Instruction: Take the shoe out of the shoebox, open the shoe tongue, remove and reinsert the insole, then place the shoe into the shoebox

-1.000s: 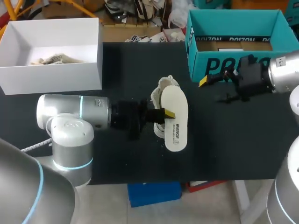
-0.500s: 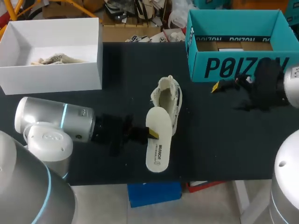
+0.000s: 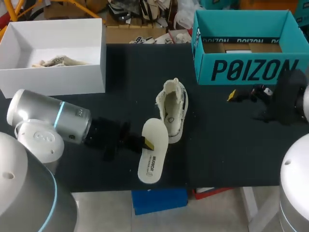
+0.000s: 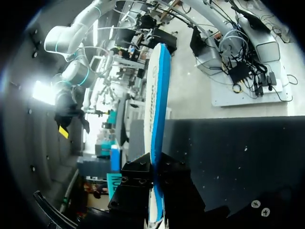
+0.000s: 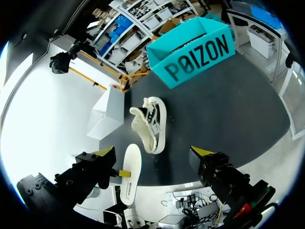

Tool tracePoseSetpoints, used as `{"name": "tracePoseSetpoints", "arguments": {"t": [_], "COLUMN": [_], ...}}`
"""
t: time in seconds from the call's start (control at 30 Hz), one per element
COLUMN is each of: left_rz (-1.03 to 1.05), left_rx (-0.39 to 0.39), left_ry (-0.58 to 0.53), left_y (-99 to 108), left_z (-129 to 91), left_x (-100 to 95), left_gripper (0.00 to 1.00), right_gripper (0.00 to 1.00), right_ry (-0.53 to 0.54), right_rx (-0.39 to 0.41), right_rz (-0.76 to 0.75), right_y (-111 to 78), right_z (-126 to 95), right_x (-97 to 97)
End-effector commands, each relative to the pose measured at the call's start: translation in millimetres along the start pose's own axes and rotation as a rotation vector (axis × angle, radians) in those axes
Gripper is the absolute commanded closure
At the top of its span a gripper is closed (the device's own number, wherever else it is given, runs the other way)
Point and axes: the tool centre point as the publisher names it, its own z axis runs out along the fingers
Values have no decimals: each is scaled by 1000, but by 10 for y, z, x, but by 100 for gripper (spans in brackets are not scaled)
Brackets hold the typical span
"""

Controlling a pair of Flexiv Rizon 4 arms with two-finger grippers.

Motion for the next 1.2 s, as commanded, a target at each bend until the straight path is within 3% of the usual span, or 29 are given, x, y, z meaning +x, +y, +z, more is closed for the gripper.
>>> {"name": "tracePoseSetpoints", "arguments": {"t": [0.03, 0.33, 0.5, 0.7, 0.9, 1.2], "left_rz": [19, 48, -17, -24, -23, -4], "left_rx": [55, 139, 238, 294, 323, 306], "left_ry": [121, 219, 215, 259, 295, 332], "left_y": [140, 335, 389, 409, 479, 670], "left_z": [-3, 103, 175, 214, 251, 285], "left_x": [-122, -240, -199, -169, -155, -188], "left_gripper": [100, 100, 100, 100, 100, 100], "right_gripper": [0, 0, 0, 0, 0, 0], "right_ry": [4, 4, 4, 4, 4, 4], "right_rx": [2, 2, 2, 2, 2, 2], "right_rz": [-1, -1, -1, -1, -1, -1], "right_y": [-11, -11, -11, -11, -11, -11], "right_z": [-28, -28, -28, -28, -28, -28], "right_x": [-9, -9, -9, -9, -9, -9]}}
